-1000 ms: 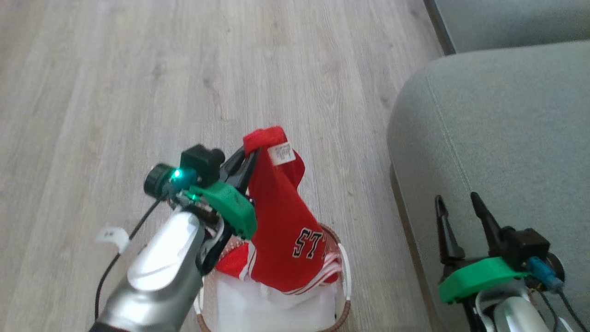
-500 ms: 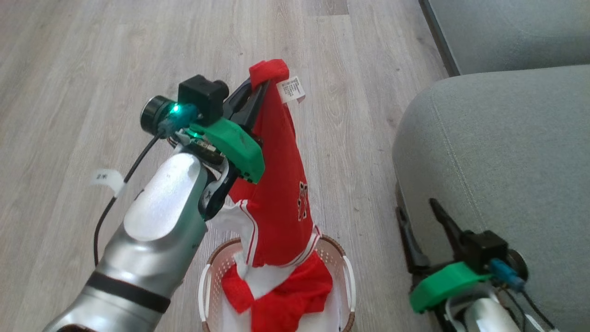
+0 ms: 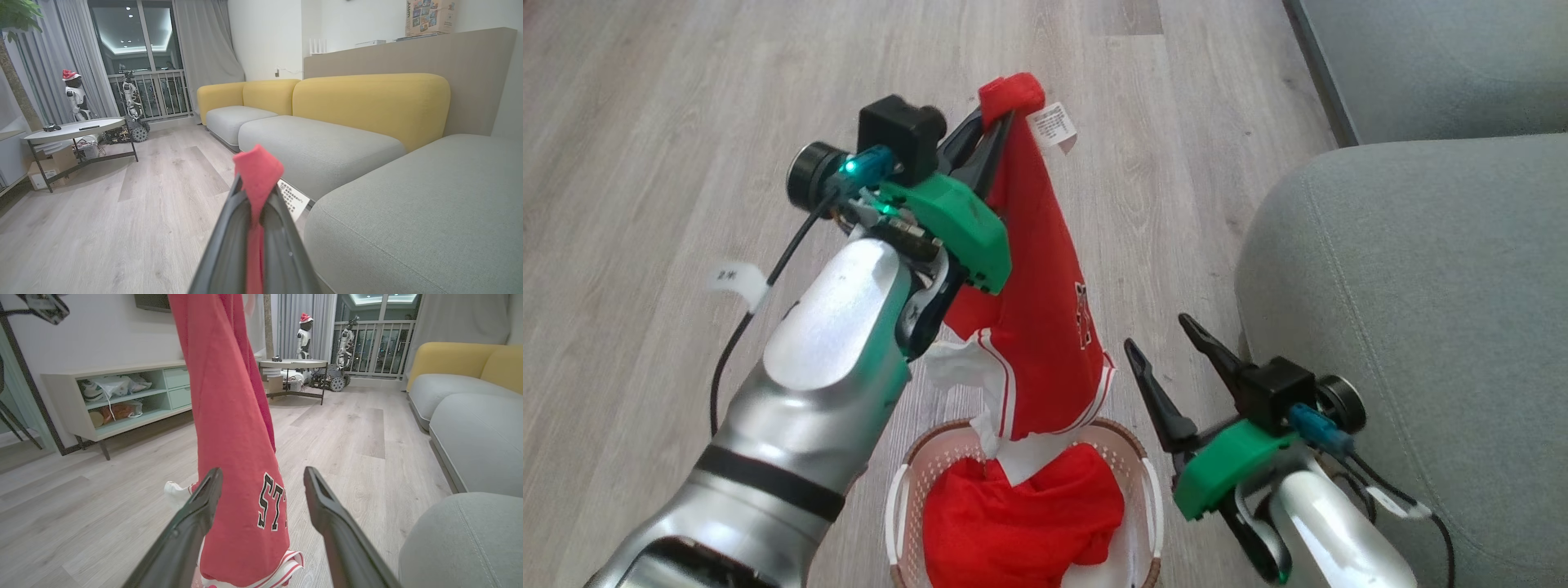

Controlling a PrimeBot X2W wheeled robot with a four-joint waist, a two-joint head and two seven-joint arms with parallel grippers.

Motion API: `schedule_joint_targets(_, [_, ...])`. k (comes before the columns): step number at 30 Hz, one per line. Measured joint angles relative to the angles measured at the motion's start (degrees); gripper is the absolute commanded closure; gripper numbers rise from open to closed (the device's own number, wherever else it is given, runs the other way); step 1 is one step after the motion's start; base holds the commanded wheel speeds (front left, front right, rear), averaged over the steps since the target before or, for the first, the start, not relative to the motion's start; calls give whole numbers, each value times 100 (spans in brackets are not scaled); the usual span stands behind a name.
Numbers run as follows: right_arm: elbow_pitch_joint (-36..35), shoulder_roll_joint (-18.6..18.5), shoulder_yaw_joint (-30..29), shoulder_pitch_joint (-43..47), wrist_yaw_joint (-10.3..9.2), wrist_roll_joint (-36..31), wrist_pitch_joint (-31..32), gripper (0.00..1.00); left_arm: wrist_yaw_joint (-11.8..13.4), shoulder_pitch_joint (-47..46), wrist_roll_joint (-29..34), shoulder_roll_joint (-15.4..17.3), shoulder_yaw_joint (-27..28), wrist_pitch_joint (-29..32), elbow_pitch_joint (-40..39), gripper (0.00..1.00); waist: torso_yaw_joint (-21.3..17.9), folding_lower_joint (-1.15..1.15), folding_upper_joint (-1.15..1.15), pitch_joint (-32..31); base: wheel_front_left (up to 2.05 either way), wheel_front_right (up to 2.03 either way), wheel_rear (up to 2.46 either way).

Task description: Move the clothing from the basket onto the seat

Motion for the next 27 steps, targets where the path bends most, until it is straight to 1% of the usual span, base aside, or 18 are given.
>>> schedule_joint_targets(7, [397,-22,264,-494,0,49,-1,0,2,-337,-93,-76,-237,5,60,100,125,0,0,8,0,0,0])
schedule_joint_targets(11, [656,-27,366,-714,0,49,-1,0,25,-488,-240,-94,-430,5,-73,100,221,0,0,9,0,0,0])
schedule_joint_targets(15, [917,-41,577,-988,0,137,0,0,208,-647,-601,-100,-831,4,-556,100,351,0,0,-6,0,0,0])
schedule_joint_targets(20, [1204,-46,651,-1228,0,158,0,0,398,-759,-912,-103,-1240,5,-1002,100,494,0,0,-31,0,0,0])
schedule_joint_targets(25, [1429,-48,747,-1482,0,210,0,0,608,-833,-1166,-102,-1569,5,-1261,100,609,0,0,-70,0,0,0])
schedule_joint_targets(27, [1488,-48,760,-1538,0,249,0,0,617,-844,-1257,-102,-1674,5,-1334,100,651,0,0,-85,0,0,0])
